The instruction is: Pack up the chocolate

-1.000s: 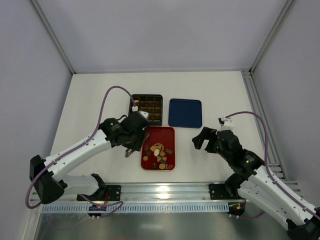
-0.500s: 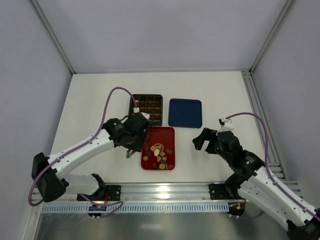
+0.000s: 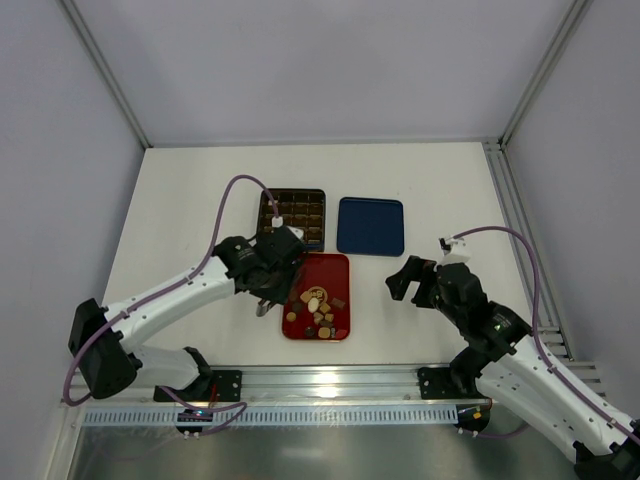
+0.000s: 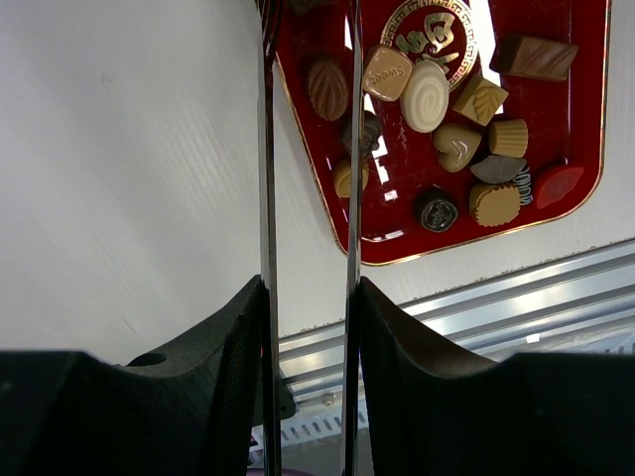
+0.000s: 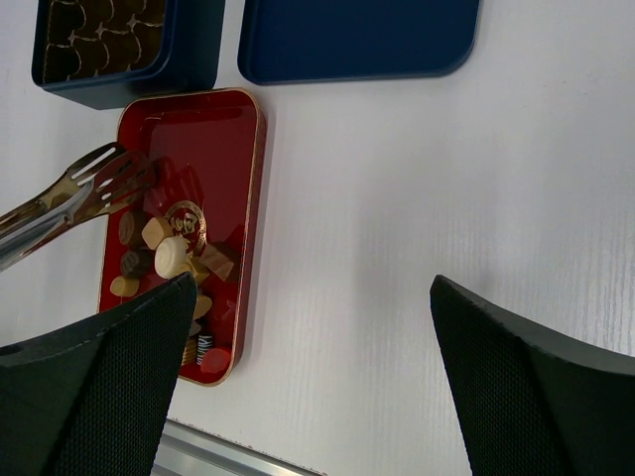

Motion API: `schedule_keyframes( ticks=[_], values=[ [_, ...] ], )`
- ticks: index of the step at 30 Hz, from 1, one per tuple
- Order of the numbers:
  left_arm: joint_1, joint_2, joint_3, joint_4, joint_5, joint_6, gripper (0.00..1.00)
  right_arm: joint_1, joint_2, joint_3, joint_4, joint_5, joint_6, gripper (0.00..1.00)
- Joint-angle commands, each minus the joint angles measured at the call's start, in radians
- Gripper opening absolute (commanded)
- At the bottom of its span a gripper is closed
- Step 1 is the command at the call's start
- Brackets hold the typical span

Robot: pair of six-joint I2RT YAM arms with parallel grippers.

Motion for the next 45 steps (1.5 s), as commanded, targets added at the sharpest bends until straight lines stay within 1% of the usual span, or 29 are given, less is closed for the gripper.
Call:
schedule_keyframes(
  ticks=[1, 13, 27, 31, 36, 37, 45],
  values=[
    [-0.005, 0.01, 0.005, 0.043, 0.002, -0.007, 0.4, 0.004, -0.014, 0.004, 0.0, 0.016, 0.01, 1.0],
    [-0.035, 0.044, 0.019, 0.042, 0.005, -0.009, 0.4, 0.004, -0.023, -0.001, -0.001, 0.021, 0.014, 1.0],
    [-0.047, 0.032, 0.025, 0.015, -0.027, -0.012, 0.39, 0.004, -0.034, -0.007, -0.003, 0.019, 0.019, 1.0],
    [-0.047, 0.036, 0.029, 0.014, -0.036, -0.009, 0.34, 0.005, -0.032, -0.009, -0.003, 0.019, 0.019, 1.0],
    [-0.047, 0.038, 0.037, 0.008, -0.044, -0.006, 0.32, 0.002, -0.031, -0.009, -0.003, 0.019, 0.019, 1.0],
    [-0.047, 0.038, 0.043, 0.006, -0.047, -0.004, 0.3, 0.004, -0.031, -0.009, -0.001, 0.019, 0.018, 1.0],
    [-0.047, 0.039, 0.105, -0.023, -0.065, 0.011, 0.29, 0.004, -0.028, -0.006, -0.001, 0.024, 0.016, 1.0]
  ],
)
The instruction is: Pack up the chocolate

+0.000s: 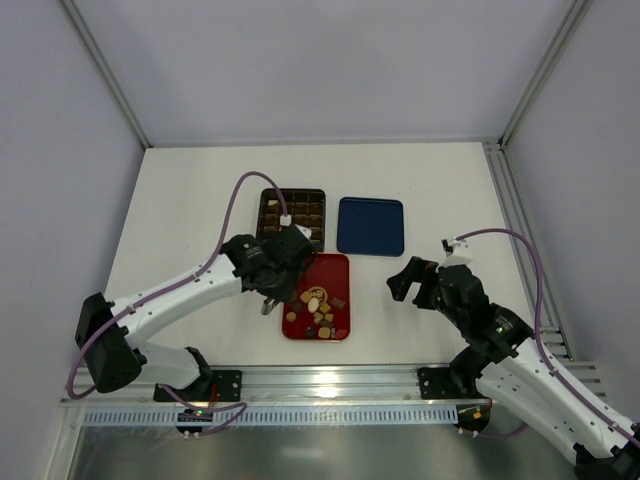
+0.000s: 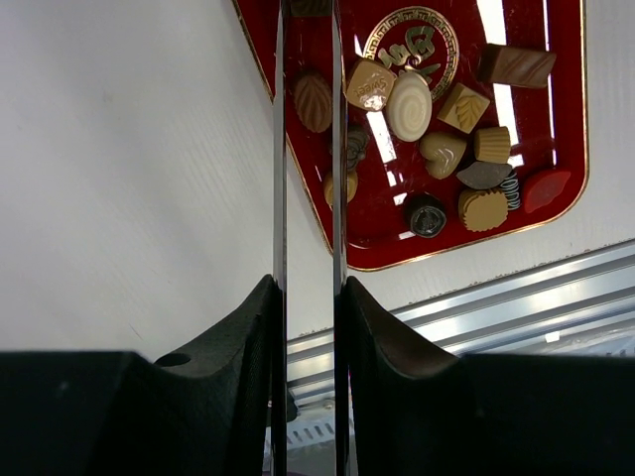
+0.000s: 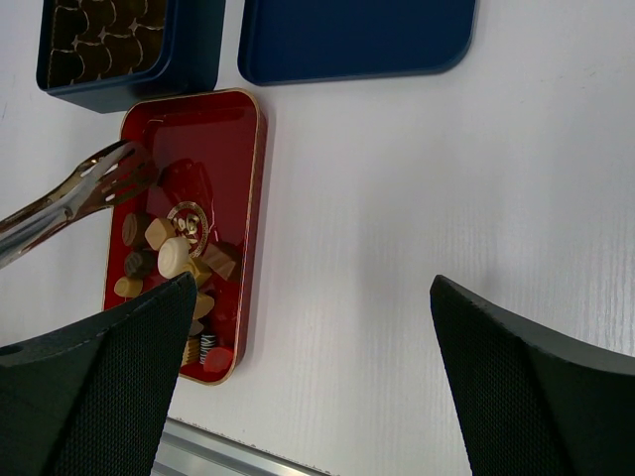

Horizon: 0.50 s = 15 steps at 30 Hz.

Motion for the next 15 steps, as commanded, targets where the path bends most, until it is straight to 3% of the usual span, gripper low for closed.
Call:
schedule_keyframes(
  ticks=[1, 15],
  values=[
    [-0.003, -0.006, 0.066, -0.017, -0.036, 0.012, 0.29, 0.004, -0.002, 0.002, 0.007, 0.019, 0.002, 1.0],
    [-0.003, -0.005, 0.14, -0.044, -0.048, 0.029, 0.29, 0.004, -0.004, 0.004, 0.007, 0.022, -0.001, 1.0]
  ],
)
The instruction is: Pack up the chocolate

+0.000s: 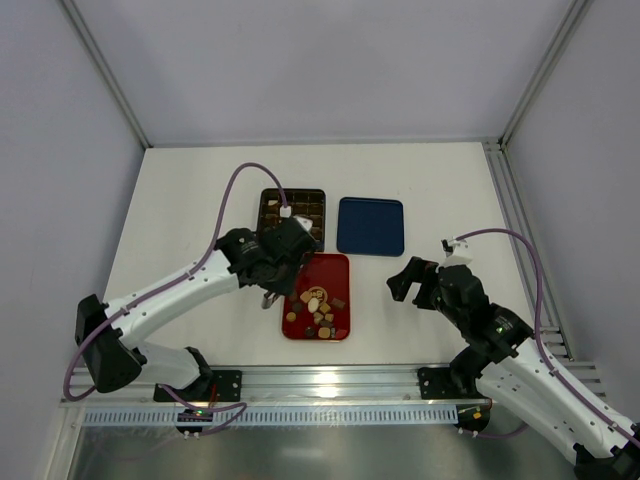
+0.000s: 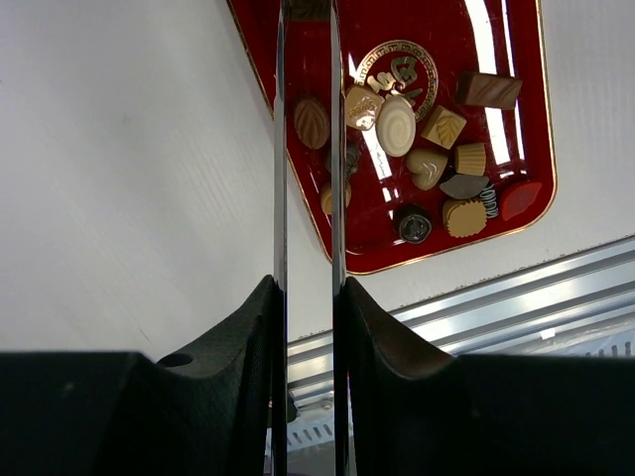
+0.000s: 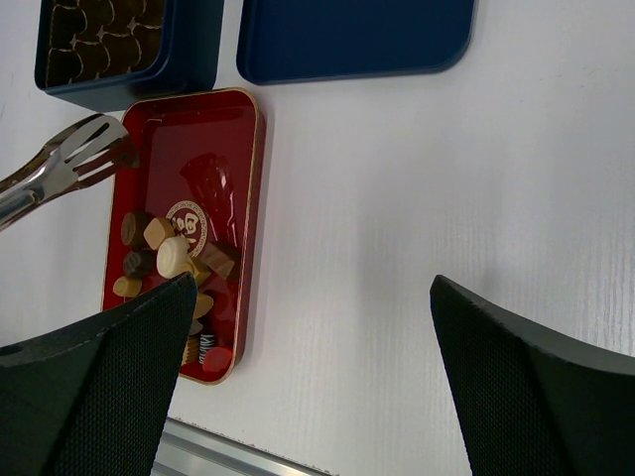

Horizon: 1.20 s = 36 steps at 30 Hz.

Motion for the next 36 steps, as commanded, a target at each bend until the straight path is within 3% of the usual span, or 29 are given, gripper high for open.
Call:
schedule_keyframes(
  ticks=[1, 17, 23, 36],
  values=[
    [-0.003, -0.003, 0.064, -0.006, -0.03, 0.019, 0.29, 0.002, -0.004, 0.005, 0.007, 0.021, 0.001, 1.0],
    [-0.003, 0.003, 0.057, 0.028, 0.018, 0.021, 0.32, 0.004, -0.008, 0.002, 0.004, 0.024, -0.001, 1.0],
    [-0.005, 0.044, 0.075, 0.082, 0.076, 0.03, 0.38, 0.002, -0.008, 0.005, -0.003, 0.023, 0.001, 1.0],
    [-0.038, 0.151, 0.146, 0.134, 0.11, 0.023, 0.41, 0.002, -0.028, 0.007, -0.03, 0.034, 0.002, 1.0]
  ],
)
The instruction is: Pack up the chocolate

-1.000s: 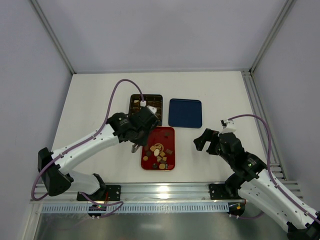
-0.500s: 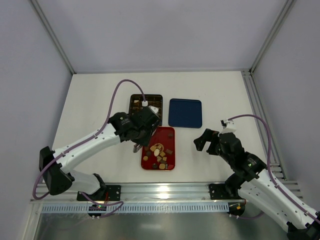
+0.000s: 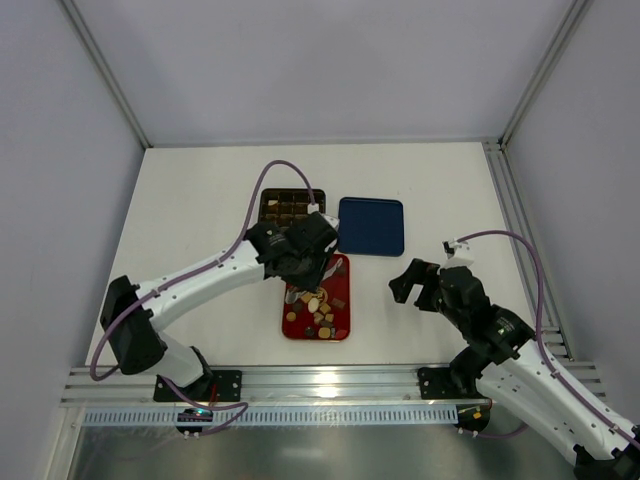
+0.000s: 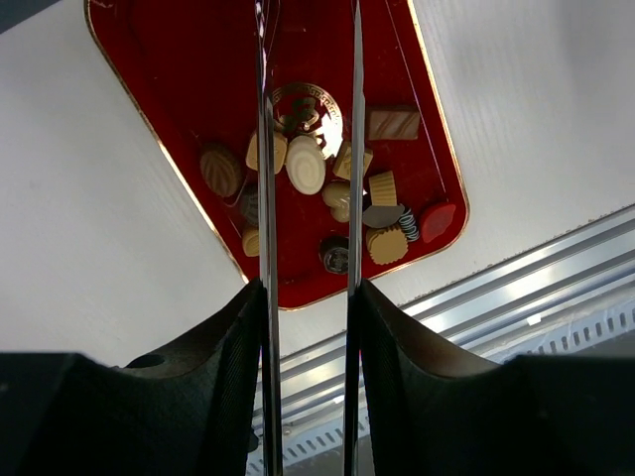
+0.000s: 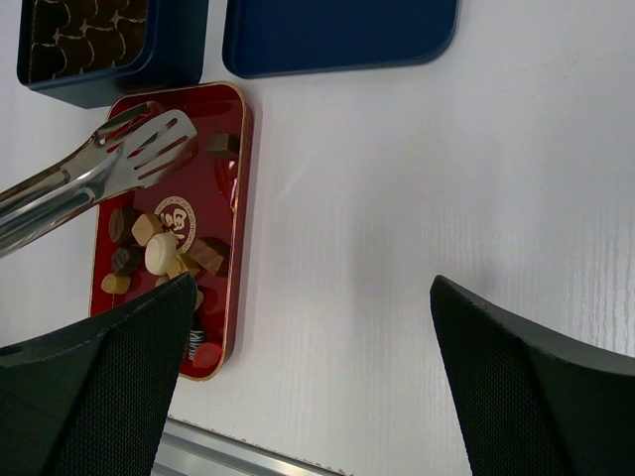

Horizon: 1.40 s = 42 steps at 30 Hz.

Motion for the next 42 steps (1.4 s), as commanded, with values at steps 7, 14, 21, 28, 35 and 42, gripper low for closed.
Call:
schedule_keyframes(
  ticks=[7, 14, 21, 28, 35, 42],
  values=[
    [-0.018, 0.035, 0.073, 0.053, 0.011, -0.003, 0.41, 0.004, -0.029, 0.005, -0.012, 0.031, 0.001, 1.0],
    [-0.031, 0.075, 0.099, 0.046, -0.009, -0.005, 0.41, 0.004, -0.049, 0.005, -0.023, 0.036, 0.001, 1.0],
    [-0.037, 0.101, 0.104, 0.038, -0.029, -0.011, 0.41, 0.004, -0.057, 0.005, -0.033, 0.04, -0.001, 1.0],
    [-0.041, 0.116, 0.101, 0.039, -0.035, -0.011, 0.41, 0.004, -0.062, 0.0, -0.036, 0.037, 0.002, 1.0],
    [-0.044, 0.125, 0.095, 0.046, -0.031, -0.013, 0.4, 0.004, -0.063, -0.004, -0.032, 0.036, 0.002, 1.0],
    [-0.051, 0.13, 0.093, 0.044, -0.035, -0.014, 0.38, 0.002, -0.065, -0.006, -0.036, 0.036, 0.001, 1.0]
  ],
)
